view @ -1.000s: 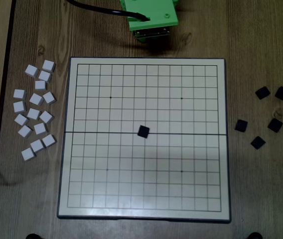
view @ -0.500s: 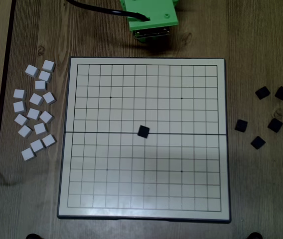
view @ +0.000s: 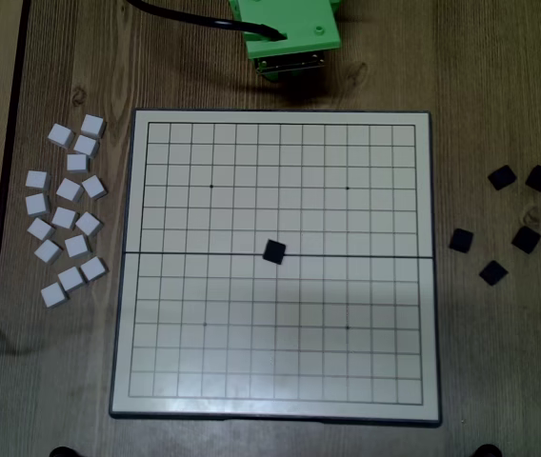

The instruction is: Grasp a Black stone and put it on the board on position (0,0).

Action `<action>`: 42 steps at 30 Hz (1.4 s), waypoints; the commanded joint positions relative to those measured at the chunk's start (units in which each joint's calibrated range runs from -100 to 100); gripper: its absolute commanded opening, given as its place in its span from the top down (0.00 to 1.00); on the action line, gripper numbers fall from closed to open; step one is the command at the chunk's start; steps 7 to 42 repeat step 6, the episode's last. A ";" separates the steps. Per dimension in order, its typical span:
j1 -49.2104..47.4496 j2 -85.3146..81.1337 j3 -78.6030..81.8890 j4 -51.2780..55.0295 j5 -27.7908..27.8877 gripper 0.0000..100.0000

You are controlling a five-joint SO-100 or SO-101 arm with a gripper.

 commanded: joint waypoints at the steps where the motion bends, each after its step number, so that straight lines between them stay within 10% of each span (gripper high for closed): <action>1: 0.01 0.54 0.71 3.77 0.05 0.93; 42: 0.01 0.54 0.71 3.77 0.05 0.93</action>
